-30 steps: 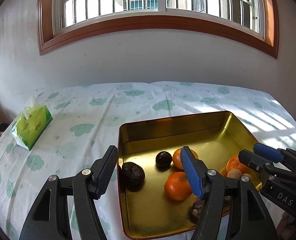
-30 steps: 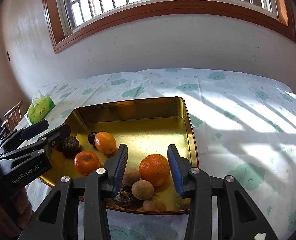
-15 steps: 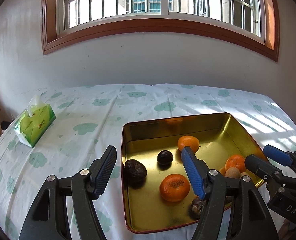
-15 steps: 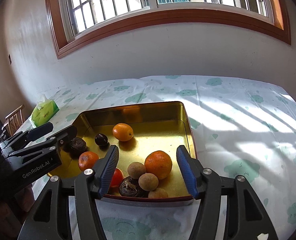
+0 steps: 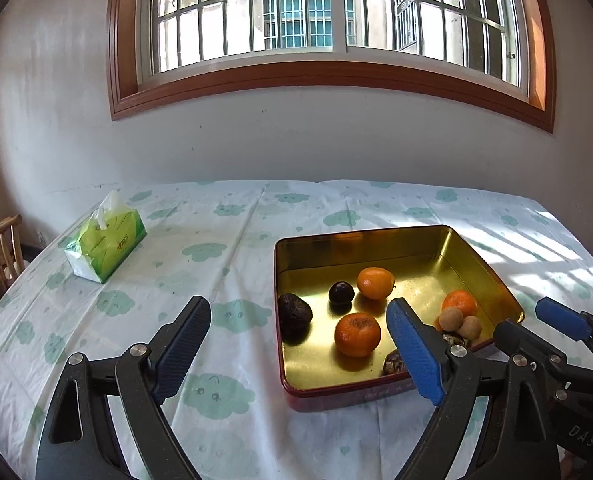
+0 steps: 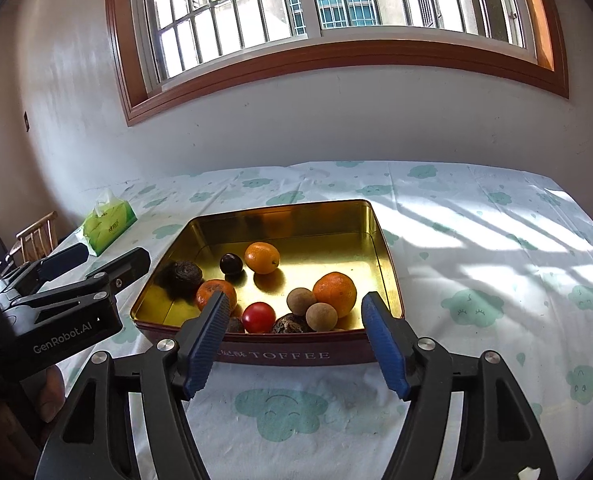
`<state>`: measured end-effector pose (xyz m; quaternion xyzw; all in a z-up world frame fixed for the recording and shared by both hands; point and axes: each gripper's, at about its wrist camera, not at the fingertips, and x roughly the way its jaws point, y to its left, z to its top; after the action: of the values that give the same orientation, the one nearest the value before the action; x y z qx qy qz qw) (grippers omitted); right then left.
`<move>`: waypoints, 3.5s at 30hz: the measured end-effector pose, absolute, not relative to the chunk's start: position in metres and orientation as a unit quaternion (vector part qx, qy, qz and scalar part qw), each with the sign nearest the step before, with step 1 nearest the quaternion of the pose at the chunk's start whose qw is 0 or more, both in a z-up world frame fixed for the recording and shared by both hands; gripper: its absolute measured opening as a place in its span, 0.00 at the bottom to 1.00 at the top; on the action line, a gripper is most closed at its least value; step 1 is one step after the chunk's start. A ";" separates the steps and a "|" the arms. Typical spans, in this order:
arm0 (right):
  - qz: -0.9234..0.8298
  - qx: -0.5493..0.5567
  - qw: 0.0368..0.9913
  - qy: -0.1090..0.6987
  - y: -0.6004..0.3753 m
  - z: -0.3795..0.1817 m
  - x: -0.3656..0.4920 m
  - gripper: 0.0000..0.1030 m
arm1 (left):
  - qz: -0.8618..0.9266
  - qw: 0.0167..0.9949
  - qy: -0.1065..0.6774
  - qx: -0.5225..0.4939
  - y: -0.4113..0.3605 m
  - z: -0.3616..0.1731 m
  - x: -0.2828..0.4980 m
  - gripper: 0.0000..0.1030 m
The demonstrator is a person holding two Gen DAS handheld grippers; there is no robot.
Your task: Organize fruits
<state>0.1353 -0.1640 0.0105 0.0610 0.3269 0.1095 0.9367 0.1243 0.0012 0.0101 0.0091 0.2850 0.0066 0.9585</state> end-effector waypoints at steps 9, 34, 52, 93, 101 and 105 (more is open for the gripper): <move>0.106 0.051 0.945 0.306 -0.157 0.026 0.097 0.70 | -0.011 0.966 0.260 0.006 0.008 0.028 0.079 0.93; 0.073 0.039 0.966 0.246 -0.151 0.058 0.038 0.88 | -0.008 0.976 0.216 -0.003 0.023 0.063 0.017 0.98; 0.078 0.030 0.967 0.240 -0.144 0.064 0.034 0.91 | 0.003 0.979 0.204 -0.003 0.028 0.070 0.009 0.98; 0.080 0.027 0.966 0.246 -0.145 0.059 0.036 0.93 | 0.012 0.980 0.197 0.003 0.027 0.071 0.008 0.99; 0.077 0.027 0.962 0.259 -0.155 0.051 0.043 0.94 | 0.004 0.978 0.207 -0.002 0.028 0.066 0.014 0.99; 0.073 0.021 0.954 0.290 -0.177 0.037 0.061 0.95 | 0.015 0.979 0.202 -0.007 0.029 0.064 0.021 0.99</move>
<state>0.0614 -0.1768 0.0374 0.0206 0.2904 0.0730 0.9539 0.0209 0.0290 0.0640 -0.0069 0.2021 0.0148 0.9792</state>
